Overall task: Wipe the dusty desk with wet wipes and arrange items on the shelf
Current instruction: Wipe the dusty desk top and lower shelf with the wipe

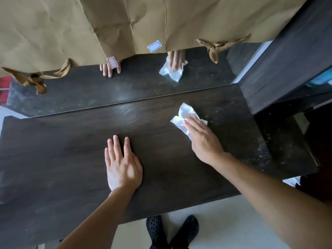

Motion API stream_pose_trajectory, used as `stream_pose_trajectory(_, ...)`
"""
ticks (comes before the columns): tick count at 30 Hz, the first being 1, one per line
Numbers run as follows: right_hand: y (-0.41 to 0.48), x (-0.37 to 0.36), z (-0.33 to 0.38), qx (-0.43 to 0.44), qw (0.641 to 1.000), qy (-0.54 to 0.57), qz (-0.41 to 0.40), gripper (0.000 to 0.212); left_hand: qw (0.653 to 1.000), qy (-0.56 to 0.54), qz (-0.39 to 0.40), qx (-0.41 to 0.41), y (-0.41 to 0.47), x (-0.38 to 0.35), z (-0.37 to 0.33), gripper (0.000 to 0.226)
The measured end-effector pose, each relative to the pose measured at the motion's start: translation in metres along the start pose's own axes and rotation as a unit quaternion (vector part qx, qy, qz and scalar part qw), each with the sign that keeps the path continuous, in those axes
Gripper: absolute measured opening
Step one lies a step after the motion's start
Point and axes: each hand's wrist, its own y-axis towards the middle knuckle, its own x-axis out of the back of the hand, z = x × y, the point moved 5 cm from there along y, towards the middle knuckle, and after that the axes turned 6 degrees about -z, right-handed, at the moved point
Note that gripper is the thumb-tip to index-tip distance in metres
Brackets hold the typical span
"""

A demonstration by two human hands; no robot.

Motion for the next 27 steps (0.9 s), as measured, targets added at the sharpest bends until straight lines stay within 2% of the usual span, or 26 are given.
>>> stream_pose_trajectory(1, 0.003, 0.010, -0.016, 0.015, 1.000, -0.009, -0.011, 0.049, 1.000, -0.002, -0.001, 0.001, 0.000, 0.000, 0.000, 0.058)
stream_pose_trajectory(2, 0.008, 0.022, -0.040, -0.009, 0.999, -0.030, -0.034, 0.048, 1.000, -0.003, -0.002, 0.001, 0.000, 0.000, 0.000, 0.058)
stream_pose_trajectory(5, 0.022, 0.059, -0.119, -0.196, 0.975, -0.087, -0.051, 0.050, 1.000, -0.002, 0.001, -0.003, 0.001, -0.001, 0.000, 0.057)
stream_pose_trajectory(7, 0.021, 0.057, -0.114, -0.273, 0.956, -0.083, -0.061, 0.055, 1.000, -0.002, 0.001, -0.004, 0.001, -0.002, 0.000, 0.058)
stream_pose_trajectory(8, 0.018, 0.048, -0.092, -0.262, 0.960, -0.075, -0.069, 0.055, 1.000, -0.003, 0.003, -0.002, 0.001, -0.002, 0.000, 0.058)
stream_pose_trajectory(11, -0.021, 0.007, -0.010, -0.095, 0.994, -0.030, -0.050, 0.046, 1.000, -0.008, 0.010, -0.004, 0.000, -0.001, 0.001, 0.059)
stream_pose_trajectory(13, -0.038, 0.009, -0.002, -0.027, 1.000, -0.005, -0.011, 0.045, 1.000, -0.006, 0.013, -0.004, 0.000, -0.001, 0.000, 0.059)
stream_pose_trajectory(14, -0.034, 0.021, -0.019, -0.025, 0.999, -0.015, -0.027, 0.045, 1.000, -0.006, 0.015, -0.003, 0.001, -0.002, 0.000, 0.059)
stream_pose_trajectory(16, -0.020, 0.045, -0.071, -0.112, 0.991, -0.062, -0.048, 0.046, 1.000, -0.006, 0.015, -0.006, 0.002, -0.002, 0.000, 0.060)
stream_pose_trajectory(18, -0.007, 0.059, -0.107, -0.243, 0.964, -0.092, -0.055, 0.050, 1.000, -0.008, 0.017, -0.007, 0.001, -0.003, 0.000, 0.060)
stream_pose_trajectory(20, 0.002, 0.048, -0.088, -0.290, 0.952, -0.063, -0.071, 0.052, 1.000, -0.013, 0.016, -0.006, 0.001, -0.003, 0.001, 0.060)
stream_pose_trajectory(21, 0.002, 0.035, -0.062, -0.263, 0.960, -0.051, -0.079, 0.050, 1.000, -0.016, 0.016, -0.008, 0.001, -0.003, 0.000, 0.060)
stream_pose_trajectory(24, -0.034, -0.008, 0.037, -0.091, 0.991, 0.009, -0.094, 0.047, 1.000, -0.018, 0.019, -0.013, 0.001, -0.001, 0.001, 0.061)
stream_pose_trajectory(27, -0.071, -0.007, 0.054, -0.018, 0.999, 0.003, -0.037, 0.059, 0.999, -0.028, 0.018, -0.010, 0.002, 0.000, 0.000, 0.062)
